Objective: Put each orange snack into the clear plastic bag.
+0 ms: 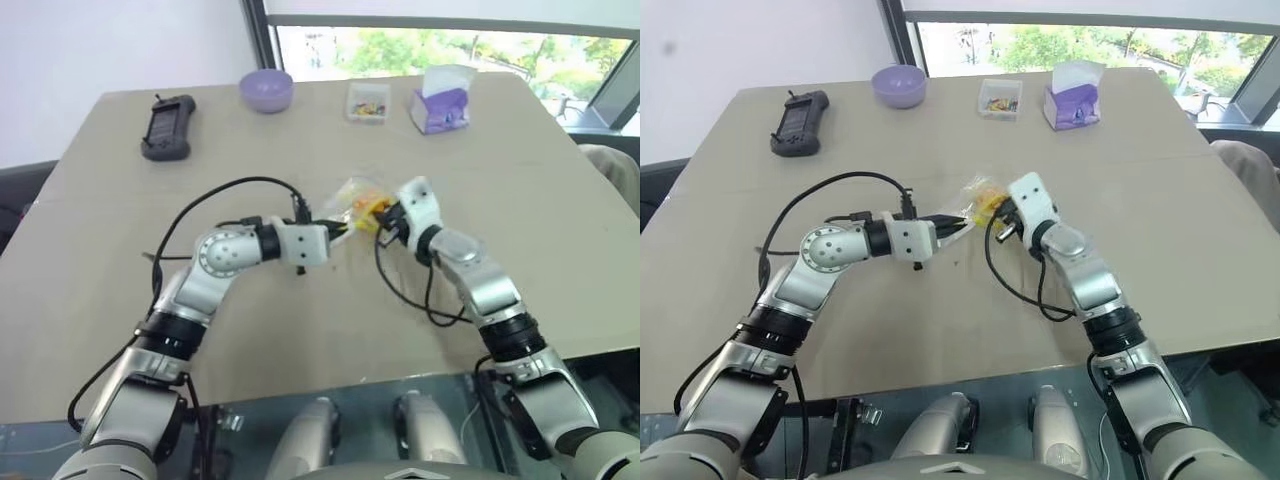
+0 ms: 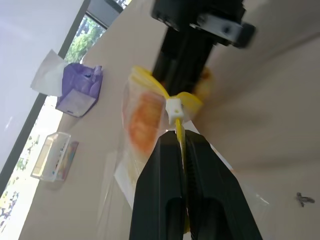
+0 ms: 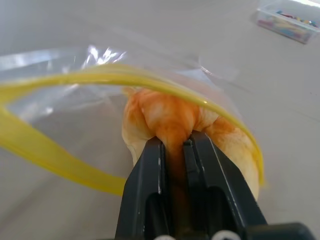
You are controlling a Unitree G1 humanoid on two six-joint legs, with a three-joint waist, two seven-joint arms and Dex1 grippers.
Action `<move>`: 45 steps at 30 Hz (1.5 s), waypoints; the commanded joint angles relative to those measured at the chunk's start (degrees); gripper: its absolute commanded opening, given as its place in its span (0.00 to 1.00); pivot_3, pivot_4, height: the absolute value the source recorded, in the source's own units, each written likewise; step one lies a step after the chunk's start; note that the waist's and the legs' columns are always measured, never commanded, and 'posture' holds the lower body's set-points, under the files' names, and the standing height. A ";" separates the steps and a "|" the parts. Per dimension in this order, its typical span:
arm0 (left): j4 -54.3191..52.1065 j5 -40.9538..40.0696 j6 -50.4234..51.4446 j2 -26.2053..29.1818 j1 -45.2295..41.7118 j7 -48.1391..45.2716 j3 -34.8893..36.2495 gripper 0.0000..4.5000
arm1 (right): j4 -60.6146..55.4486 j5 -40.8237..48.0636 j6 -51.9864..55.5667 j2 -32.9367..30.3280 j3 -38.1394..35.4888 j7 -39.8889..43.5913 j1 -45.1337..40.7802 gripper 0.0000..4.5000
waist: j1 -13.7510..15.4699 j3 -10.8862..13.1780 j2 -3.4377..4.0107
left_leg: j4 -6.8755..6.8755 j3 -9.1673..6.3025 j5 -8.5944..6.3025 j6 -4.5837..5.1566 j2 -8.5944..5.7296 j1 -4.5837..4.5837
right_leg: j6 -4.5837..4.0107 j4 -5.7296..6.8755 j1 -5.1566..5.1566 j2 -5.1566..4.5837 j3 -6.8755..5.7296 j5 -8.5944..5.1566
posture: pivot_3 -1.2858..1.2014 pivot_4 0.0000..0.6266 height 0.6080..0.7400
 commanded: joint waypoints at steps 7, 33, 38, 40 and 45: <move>-4.54 1.65 1.45 1.42 1.65 2.80 1.90 0.00 | 7.37 -12.96 -15.47 -7.16 7.02 1.96 -2.08 0.08 | -0.06 -0.01 0.00 | 0.00 0.00 0.00 -0.01 0.03 0.03 | 0.00 0.02 0.01 0.03 0.00 0.00 | 0.52 0.24 1.00; -5.69 -2.27 -1.62 2.96 1.90 -0.20 1.12 0.00 | -1.86 15.61 8.37 5.41 -12.87 8.74 -3.80 0.08 | -0.13 -0.01 0.00 | -0.01 -0.03 0.00 0.00 0.05 0.02 | 0.00 0.03 0.01 0.02 -0.01 0.00 | 0.52 0.24 1.00; -6.02 -2.64 -0.90 1.79 1.77 -0.52 1.00 0.00 | 2.79 13.89 3.84 7.65 -11.43 7.89 -5.19 0.08 | -0.18 -0.01 0.00 | -0.01 -0.02 0.00 0.00 0.04 0.02 | 0.00 0.02 0.01 0.01 0.00 0.00 | 0.52 0.24 1.00; -6.66 -3.46 0.13 1.18 2.00 -0.51 1.34 0.00 | 4.86 13.00 1.81 8.06 -11.04 7.93 -6.06 0.08 | -0.20 -0.01 0.00 | -0.01 -0.02 0.00 0.00 0.04 0.02 | 0.00 0.03 0.01 0.02 -0.01 0.00 | 0.52 0.24 1.00; -7.19 -5.26 7.55 0.29 1.55 1.08 3.75 0.00 | 4.61 9.59 -2.25 6.03 -10.02 7.07 -6.48 0.38 | -0.12 -0.01 0.00 | -0.01 -0.03 0.00 0.00 0.04 0.02 | 0.00 0.02 0.01 0.02 -0.01 0.00 | 0.52 0.24 1.00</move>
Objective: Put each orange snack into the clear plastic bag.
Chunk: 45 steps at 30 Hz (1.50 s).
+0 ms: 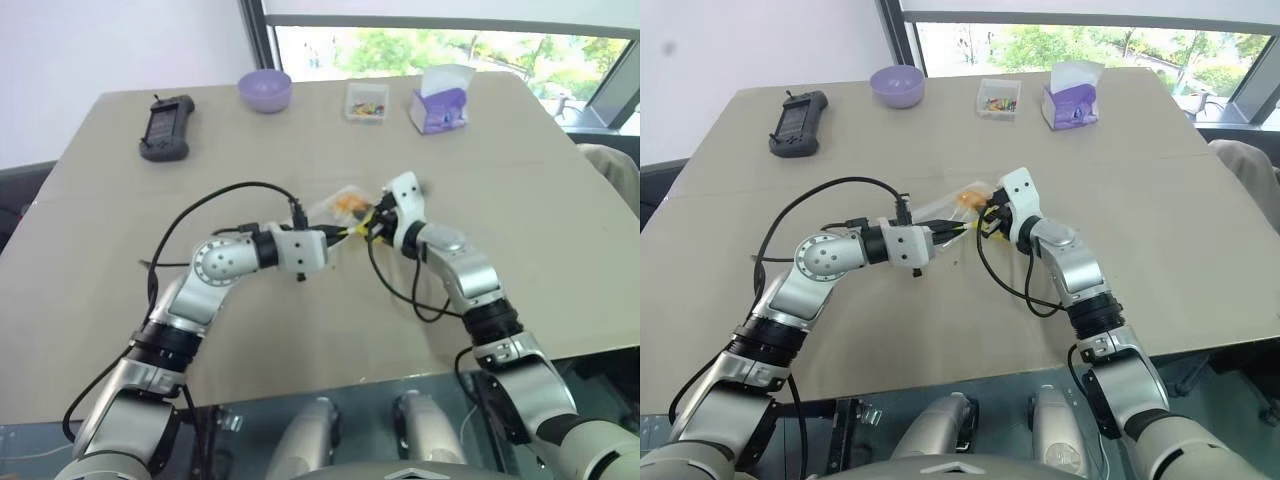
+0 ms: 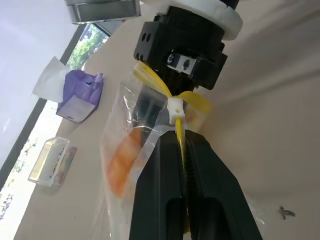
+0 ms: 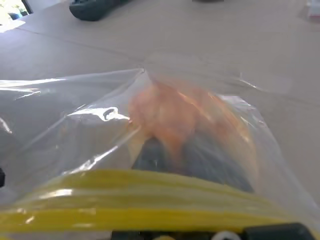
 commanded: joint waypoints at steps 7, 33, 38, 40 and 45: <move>-0.46 -2.43 14.63 -1.78 -2.74 4.52 6.11 0.00 | -9.80 -2.22 -2.90 -6.96 0.42 3.04 -0.02 0.44 | -0.01 0.00 0.00 | 0.00 0.00 0.00 0.00 -0.01 0.00 | 0.00 0.00 0.00 0.01 -0.01 0.00 | 0.52 0.24 1.00; -0.75 -12.77 23.42 -2.77 -6.00 0.49 11.13 0.00 | -6.82 -21.76 -26.62 -23.71 7.28 3.33 3.11 0.44 | 0.07 0.01 -0.02 | 0.02 0.05 0.00 0.00 0.01 0.00 | 0.00 -0.01 0.01 0.00 0.01 0.00 | 0.52 0.24 1.00; -1.36 -12.67 23.43 -2.78 -5.57 0.69 11.00 0.00 | 0.43 -23.48 -29.60 -20.47 8.17 1.12 -0.50 0.44 | 0.08 0.01 -0.02 | 0.02 0.07 0.00 -0.01 0.01 -0.01 | 0.00 -0.03 0.01 0.00 0.03 0.00 | 0.52 0.24 1.00; -1.80 -12.60 23.40 -2.71 -5.19 0.84 11.01 0.00 | 2.90 -23.55 -31.05 -19.59 8.19 0.62 -1.99 0.44 | 0.09 0.01 -0.02 | 0.02 0.07 0.00 -0.01 0.01 -0.01 | 0.00 -0.04 0.01 0.00 0.03 0.00 | 0.52 0.24 1.00; -2.55 -12.73 23.55 -2.68 -4.45 1.46 11.54 0.00 | 5.09 -22.70 -33.63 -19.74 7.55 1.73 -3.37 0.03 | 0.09 0.01 -0.02 | 0.02 0.06 0.00 -0.01 0.01 -0.02 | 0.00 -0.06 0.01 0.00 0.03 0.00 | 0.52 0.24 1.00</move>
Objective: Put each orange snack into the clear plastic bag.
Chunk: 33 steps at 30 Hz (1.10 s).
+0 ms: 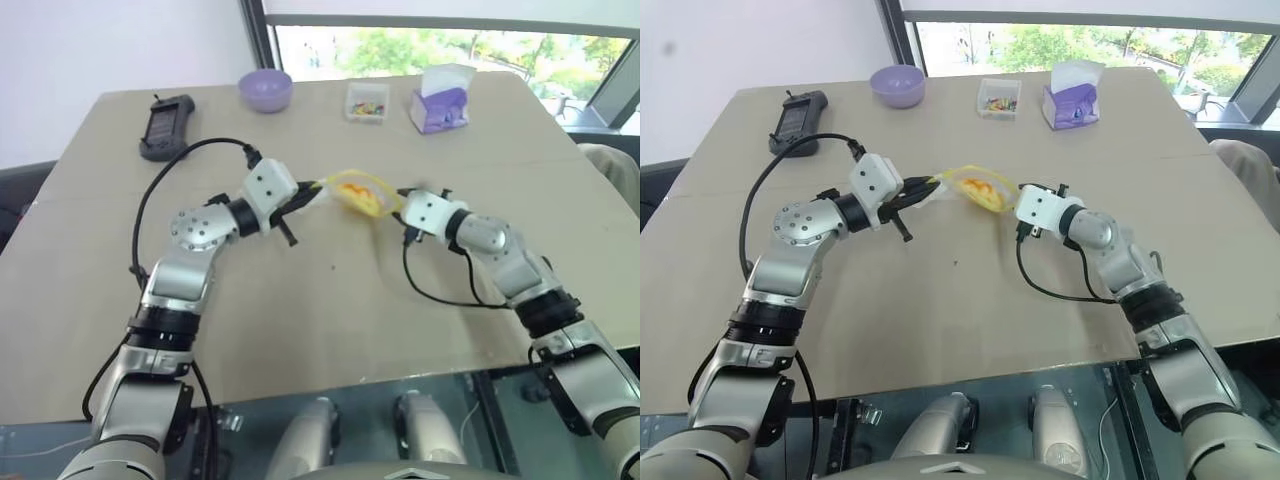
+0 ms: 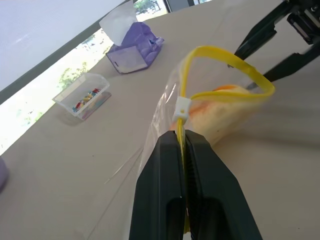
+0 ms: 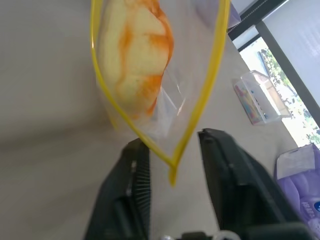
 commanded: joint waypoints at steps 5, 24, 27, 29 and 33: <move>-2.57 -2.85 0.46 -0.69 -0.76 1.50 3.66 0.00 | -0.49 2.14 -2.57 -3.41 -4.24 0.94 -3.59 0.02 | 0.00 0.00 0.00 | 0.00 0.00 0.00 0.00 0.00 0.00 | 0.00 0.00 0.00 0.00 0.00 0.00 | 0.52 0.24 1.00; 7.69 4.27 -15.40 -2.80 -2.59 3.08 -2.67 0.00 | -9.63 1.35 -1.48 -15.05 -8.25 0.52 1.93 0.02 | -0.03 -0.03 0.00 | -0.12 0.06 0.00 0.01 0.00 -0.08 | 0.01 -0.22 -0.04 -0.04 0.05 0.00 | 0.52 0.24 1.00; 4.54 5.86 -16.57 -1.75 3.89 2.76 -4.18 0.00 | -17.45 2.50 2.82 -13.64 -8.09 1.96 10.75 0.02 | -0.05 0.01 0.01 | -0.15 0.18 -0.02 0.03 0.01 -0.11 | 0.01 -0.21 -0.12 -0.02 0.20 -0.01 | 0.52 0.24 1.00; 2.57 6.11 -16.18 -1.59 6.39 2.80 -4.49 0.00 | -21.17 3.93 4.78 -13.38 -7.61 4.50 14.99 0.02 | 0.16 0.02 0.01 | -0.04 0.21 -0.02 0.04 0.00 -0.12 | 0.01 -0.10 -0.15 -0.01 0.24 0.00 | 0.52 0.24 1.00; 0.44 7.08 -16.30 -0.69 7.80 2.56 -4.88 0.00 | -26.60 7.23 8.83 -13.09 -9.73 6.34 19.24 0.30 | 0.59 0.02 0.02 | 0.07 0.20 -0.03 0.07 0.00 0.12 | 0.02 0.07 0.07 0.01 0.21 0.02 | 0.52 0.24 1.00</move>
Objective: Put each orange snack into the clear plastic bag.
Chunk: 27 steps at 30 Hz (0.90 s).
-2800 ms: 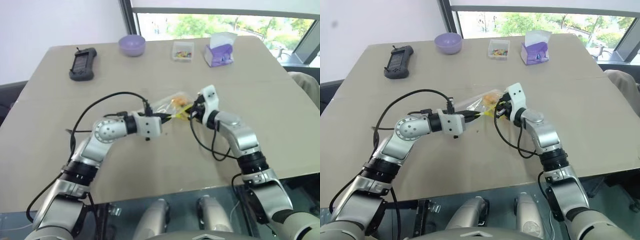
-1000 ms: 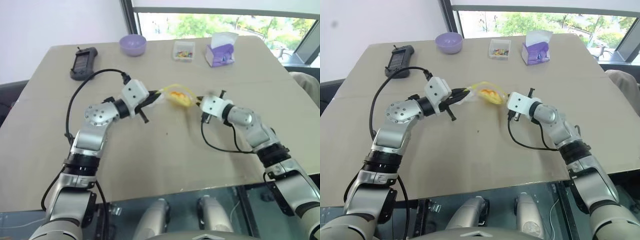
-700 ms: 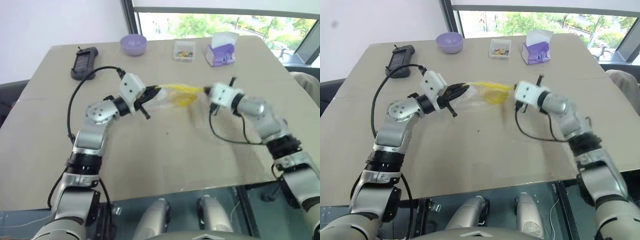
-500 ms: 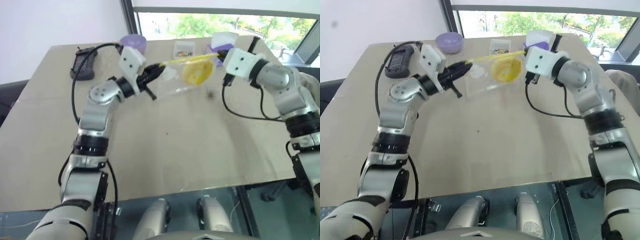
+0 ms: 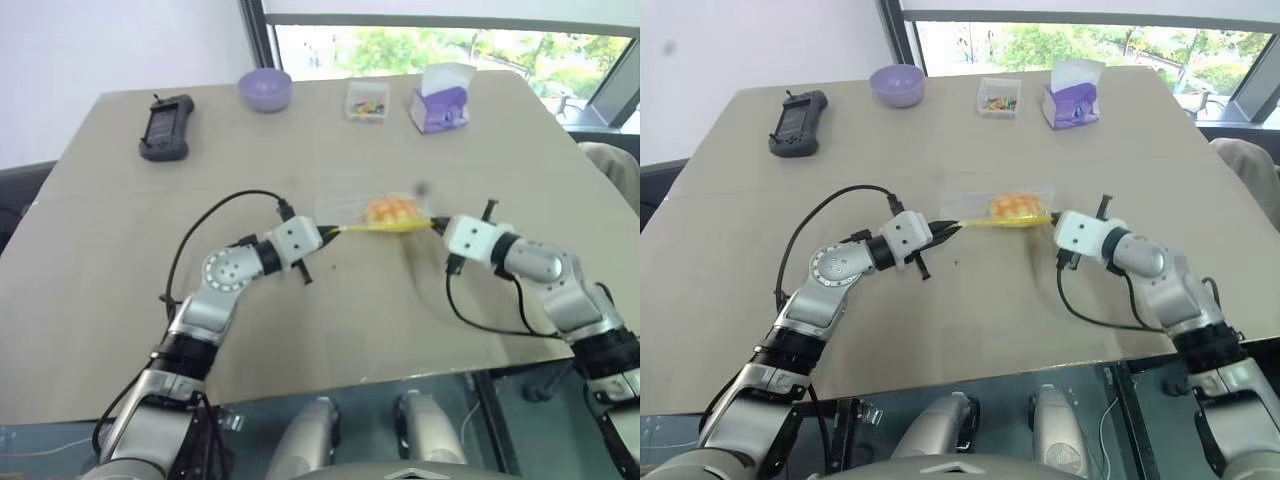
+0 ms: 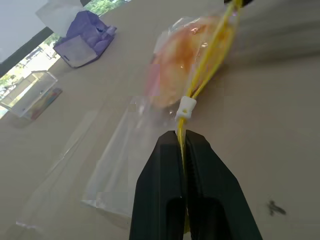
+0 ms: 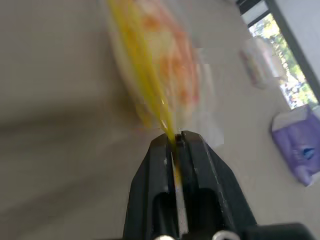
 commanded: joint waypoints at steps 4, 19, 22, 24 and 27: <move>-4.00 2.10 -2.63 1.90 -0.20 0.89 0.93 0.00 | -13.74 9.38 5.88 -1.19 -6.52 5.50 3.00 0.62 | 0.17 0.00 0.00 | 0.04 -0.02 -0.11 0.21 0.02 0.28 | 0.00 -0.01 0.28 0.02 -0.02 0.01 | 0.52 0.24 1.00; -5.37 0.69 -2.40 0.65 -0.16 -0.82 0.66 0.00 | -10.39 3.02 4.55 11.48 8.96 7.15 -12.29 0.45 | 0.09 -0.01 -0.01 | 0.02 -0.15 0.02 -0.02 -0.03 0.18 | 0.00 -0.08 0.25 -0.03 -0.18 0.02 | 0.52 0.24 1.00; -5.27 0.46 -2.37 0.82 -0.28 -1.28 0.90 0.00 | -7.97 1.01 1.77 12.51 10.41 6.81 -13.72 0.10 | 0.18 -0.01 -0.01 | 0.00 -0.26 0.02 -0.03 -0.02 0.16 | 0.00 -0.11 0.25 -0.02 -0.28 0.01 | 0.52 0.24 1.00; -5.07 0.44 -2.52 0.83 -0.40 -1.46 1.02 0.00 | -6.46 0.27 0.24 13.36 11.23 6.96 -14.59 0.10 | 0.12 -0.01 -0.01 | 0.00 -0.27 0.02 -0.03 -0.02 0.14 | 0.00 -0.13 0.25 -0.02 -0.29 0.01 | 0.52 0.24 1.00; -4.83 0.58 -2.96 1.00 -0.49 -1.64 1.03 0.00 | -4.95 -0.53 -1.16 14.34 11.94 7.32 -15.30 0.10 | -0.03 -0.01 -0.01 | 0.00 -0.27 0.02 -0.03 -0.02 0.14 | 0.00 -0.13 0.25 -0.02 -0.29 0.01 | 0.52 0.24 1.00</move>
